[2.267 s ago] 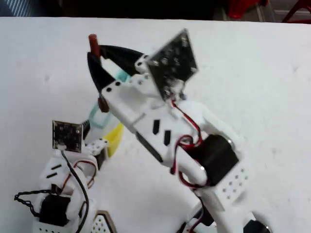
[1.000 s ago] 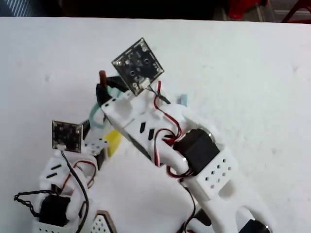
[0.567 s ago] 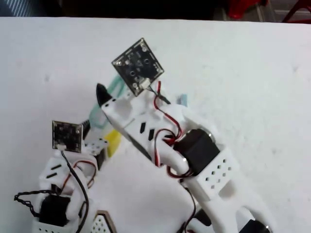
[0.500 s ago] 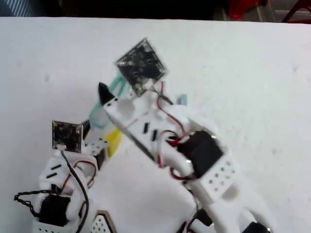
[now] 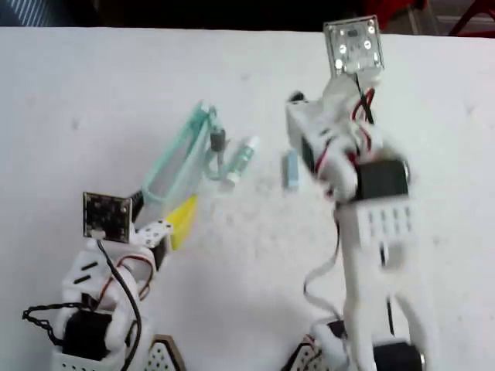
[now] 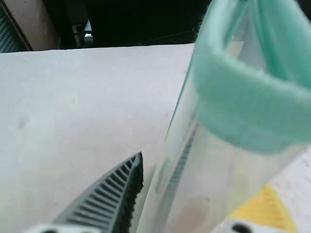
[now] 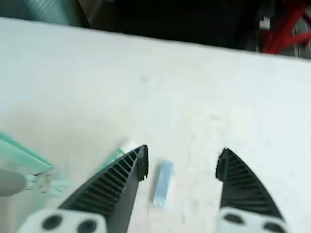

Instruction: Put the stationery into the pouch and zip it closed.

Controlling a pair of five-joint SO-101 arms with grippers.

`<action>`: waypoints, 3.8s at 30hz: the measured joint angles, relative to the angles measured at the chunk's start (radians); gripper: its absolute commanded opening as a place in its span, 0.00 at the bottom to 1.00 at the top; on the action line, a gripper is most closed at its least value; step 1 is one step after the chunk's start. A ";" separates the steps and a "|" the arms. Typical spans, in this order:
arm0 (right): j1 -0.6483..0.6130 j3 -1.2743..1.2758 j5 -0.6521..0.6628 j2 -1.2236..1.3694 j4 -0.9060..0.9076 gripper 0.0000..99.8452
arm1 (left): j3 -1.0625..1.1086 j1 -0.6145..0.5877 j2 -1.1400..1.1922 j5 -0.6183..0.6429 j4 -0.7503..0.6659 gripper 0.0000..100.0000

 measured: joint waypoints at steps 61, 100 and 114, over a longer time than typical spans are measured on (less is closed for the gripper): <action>-0.035 -0.227 0.000 0.951 -0.140 0.10 | 0.000 0.000 0.000 0.000 0.000 0.29; -0.035 -0.233 0.000 0.961 -0.117 0.02 | 0.000 0.000 0.000 0.000 0.000 0.29; -0.037 -0.232 0.000 0.957 -0.106 0.02 | 0.000 0.000 0.000 0.000 0.000 0.29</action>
